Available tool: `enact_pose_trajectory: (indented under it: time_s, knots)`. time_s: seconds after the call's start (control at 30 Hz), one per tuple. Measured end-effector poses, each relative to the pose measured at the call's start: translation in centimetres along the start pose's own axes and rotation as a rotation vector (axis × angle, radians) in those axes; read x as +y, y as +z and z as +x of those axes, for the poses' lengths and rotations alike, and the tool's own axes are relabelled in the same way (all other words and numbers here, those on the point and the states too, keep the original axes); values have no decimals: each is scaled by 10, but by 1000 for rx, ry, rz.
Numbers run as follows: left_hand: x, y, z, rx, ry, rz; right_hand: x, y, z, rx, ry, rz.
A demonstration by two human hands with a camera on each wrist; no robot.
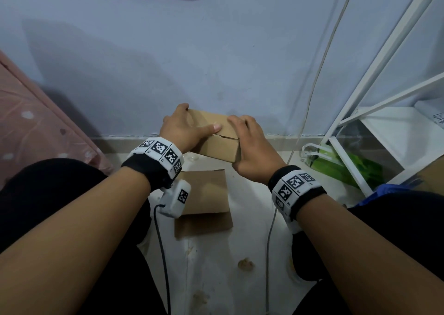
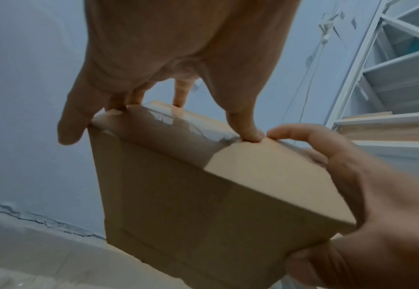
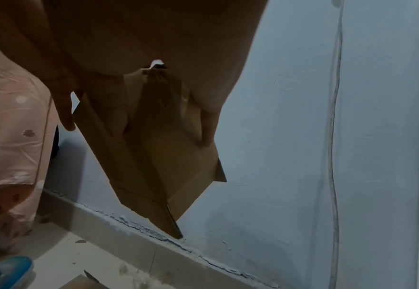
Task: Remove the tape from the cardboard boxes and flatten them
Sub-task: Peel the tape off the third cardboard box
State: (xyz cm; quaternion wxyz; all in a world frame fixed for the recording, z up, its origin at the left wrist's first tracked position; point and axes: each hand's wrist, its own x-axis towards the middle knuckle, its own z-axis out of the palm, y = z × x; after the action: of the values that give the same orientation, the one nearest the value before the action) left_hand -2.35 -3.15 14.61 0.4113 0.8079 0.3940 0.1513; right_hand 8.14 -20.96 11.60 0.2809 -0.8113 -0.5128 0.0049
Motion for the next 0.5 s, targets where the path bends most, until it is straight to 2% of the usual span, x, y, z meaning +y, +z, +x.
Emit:
enact_pose_trajectory:
  time_s: [0.2,0.27,0.4,0.5]
  knots:
    - [0,0,1,151,46,26,-17,-4,8,-170,188,-23]
    - [2,-3,3,188,83,-12,-22,-11,17,-136,218,-53]
    - [23,-7,10,221,200,-81,-19,-29,51,18,256,-256]
    - [51,-6,18,198,170,-42,-20,-37,76,38,238,-330]
